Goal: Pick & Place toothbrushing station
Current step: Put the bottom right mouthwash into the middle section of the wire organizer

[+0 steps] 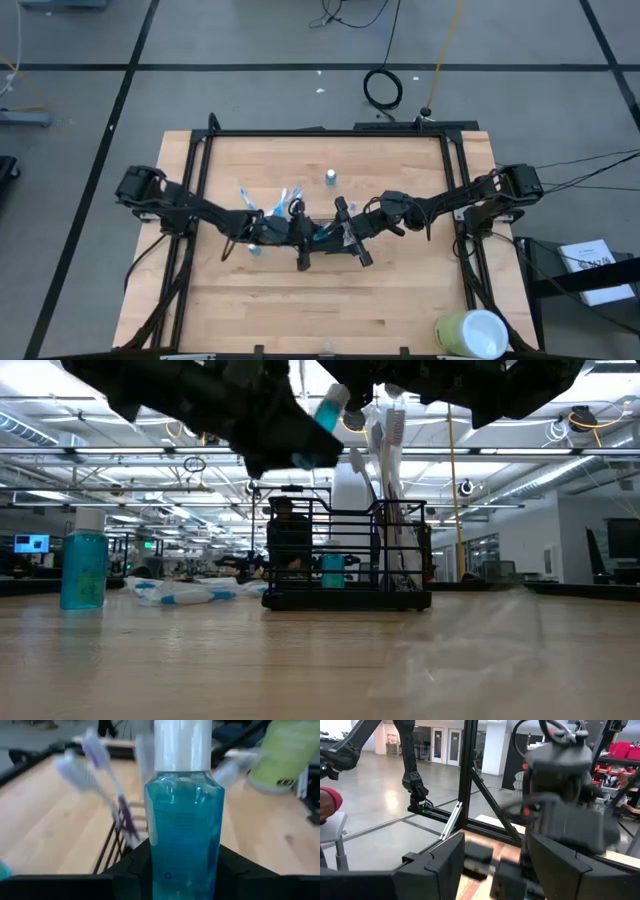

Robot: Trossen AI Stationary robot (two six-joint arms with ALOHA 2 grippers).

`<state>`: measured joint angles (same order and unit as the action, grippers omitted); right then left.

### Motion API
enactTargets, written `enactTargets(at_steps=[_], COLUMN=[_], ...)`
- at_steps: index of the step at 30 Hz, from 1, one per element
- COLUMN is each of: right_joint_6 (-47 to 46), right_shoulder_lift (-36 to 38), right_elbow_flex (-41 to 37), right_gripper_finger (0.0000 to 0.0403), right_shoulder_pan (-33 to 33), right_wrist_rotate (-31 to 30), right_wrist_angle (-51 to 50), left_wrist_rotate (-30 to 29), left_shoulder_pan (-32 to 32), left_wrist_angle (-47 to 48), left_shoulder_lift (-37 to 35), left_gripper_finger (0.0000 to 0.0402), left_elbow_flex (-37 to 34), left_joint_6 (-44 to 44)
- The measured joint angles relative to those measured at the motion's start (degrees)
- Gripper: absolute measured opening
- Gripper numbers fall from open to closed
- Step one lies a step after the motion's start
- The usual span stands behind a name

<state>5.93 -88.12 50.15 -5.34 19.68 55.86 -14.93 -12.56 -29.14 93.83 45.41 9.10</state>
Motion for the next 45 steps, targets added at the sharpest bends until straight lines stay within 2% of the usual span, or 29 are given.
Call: enactTargets(at_steps=[10, 45], right_joint_6=[0.0, 0.0], right_shoulder_lift=[0.0, 0.0], right_elbow_flex=[0.0, 0.0], right_gripper_finger=[0.021, 0.021], right_shoulder_pan=[0.0, 0.0], right_wrist_rotate=[0.0, 0.0], right_wrist_angle=[0.0, 0.0], left_wrist_rotate=[4.47, 6.11], left_shoulder_pan=[1.88, 3.54], left_wrist_angle=[-2.74, -4.07], left_shoulder_lift=[1.03, 0.96], left_gripper_finger=[0.0139, 0.014], left_elbow_flex=[-0.06, -0.06], left_joint_6=[-0.8, -1.0])
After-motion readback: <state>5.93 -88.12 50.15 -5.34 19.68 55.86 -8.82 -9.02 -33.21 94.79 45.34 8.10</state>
